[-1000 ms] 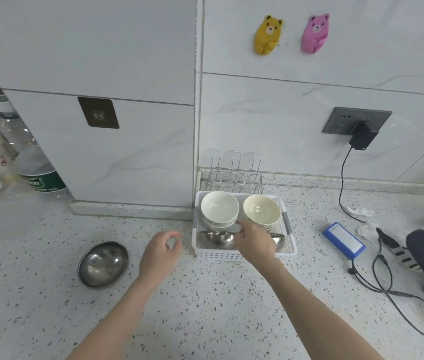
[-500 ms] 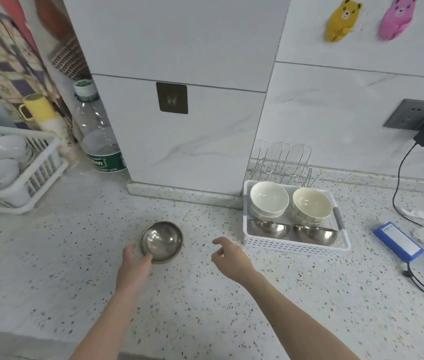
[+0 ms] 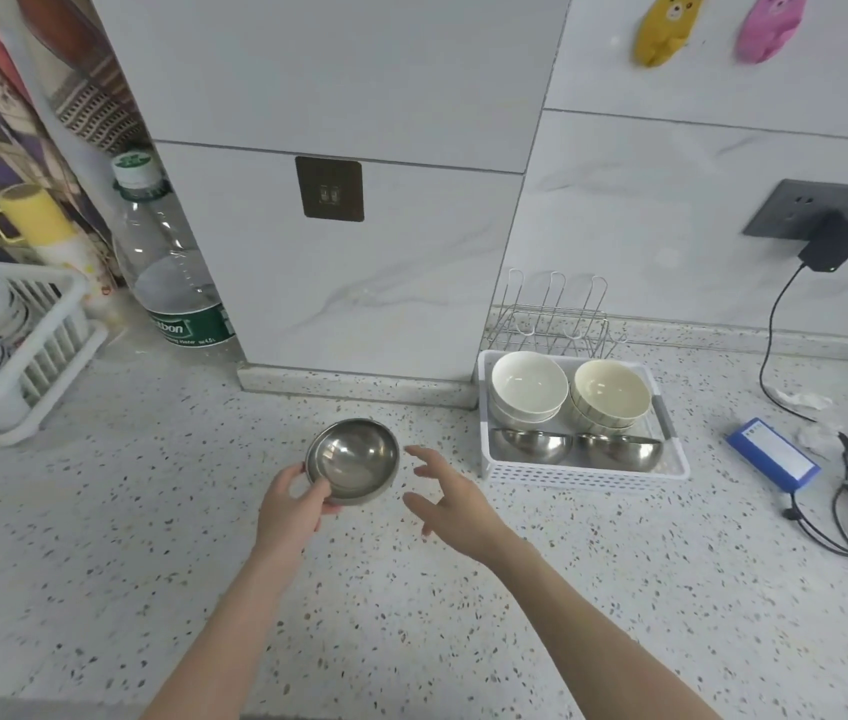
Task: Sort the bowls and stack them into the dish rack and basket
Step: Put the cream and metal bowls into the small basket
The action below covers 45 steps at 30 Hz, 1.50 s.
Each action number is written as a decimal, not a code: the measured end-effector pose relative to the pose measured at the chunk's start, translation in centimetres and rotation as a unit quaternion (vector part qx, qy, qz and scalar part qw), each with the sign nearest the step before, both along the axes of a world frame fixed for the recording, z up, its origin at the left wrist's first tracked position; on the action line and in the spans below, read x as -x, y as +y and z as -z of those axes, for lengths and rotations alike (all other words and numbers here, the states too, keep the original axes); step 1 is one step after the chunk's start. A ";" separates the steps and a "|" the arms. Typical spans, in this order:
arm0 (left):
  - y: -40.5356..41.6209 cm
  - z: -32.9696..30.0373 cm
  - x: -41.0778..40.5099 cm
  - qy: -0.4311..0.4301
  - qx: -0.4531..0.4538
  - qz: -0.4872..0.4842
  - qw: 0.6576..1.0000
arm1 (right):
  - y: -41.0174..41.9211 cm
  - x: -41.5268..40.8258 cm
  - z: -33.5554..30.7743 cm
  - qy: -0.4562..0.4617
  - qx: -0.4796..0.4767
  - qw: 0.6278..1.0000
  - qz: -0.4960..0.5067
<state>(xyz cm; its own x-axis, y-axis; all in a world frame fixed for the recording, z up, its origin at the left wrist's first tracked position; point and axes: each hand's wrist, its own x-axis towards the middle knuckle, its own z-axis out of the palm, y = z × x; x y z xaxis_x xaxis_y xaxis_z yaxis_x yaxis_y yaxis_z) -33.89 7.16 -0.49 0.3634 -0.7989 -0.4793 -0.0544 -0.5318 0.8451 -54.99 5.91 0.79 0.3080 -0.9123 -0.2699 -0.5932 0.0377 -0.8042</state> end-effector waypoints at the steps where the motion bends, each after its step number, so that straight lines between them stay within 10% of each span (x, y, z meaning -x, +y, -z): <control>1: -0.3 -0.5 0.6 0.003 0.003 0.007 1.000 | -0.2 0.4 -0.3 0.002 0.018 1.000 -0.008; 31: -7.4 -7.2 16.1 0.033 0.120 0.232 0.965 | -6.9 17.6 -6.7 -0.113 0.073 0.983 0.125; 45: -12.5 -5.3 18.9 -0.094 0.097 0.274 0.952 | -12.4 20.8 -6.5 0.001 -0.003 0.992 0.128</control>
<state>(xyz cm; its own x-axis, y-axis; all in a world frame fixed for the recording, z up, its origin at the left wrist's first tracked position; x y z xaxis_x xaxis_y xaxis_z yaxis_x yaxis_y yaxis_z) -52.81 -5.35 4.82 -0.0691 -0.9601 -0.2711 -0.4395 -0.2146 0.8722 -75.80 -6.47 7.33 0.0662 -0.9587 -0.2766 -0.5660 0.1922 -0.8017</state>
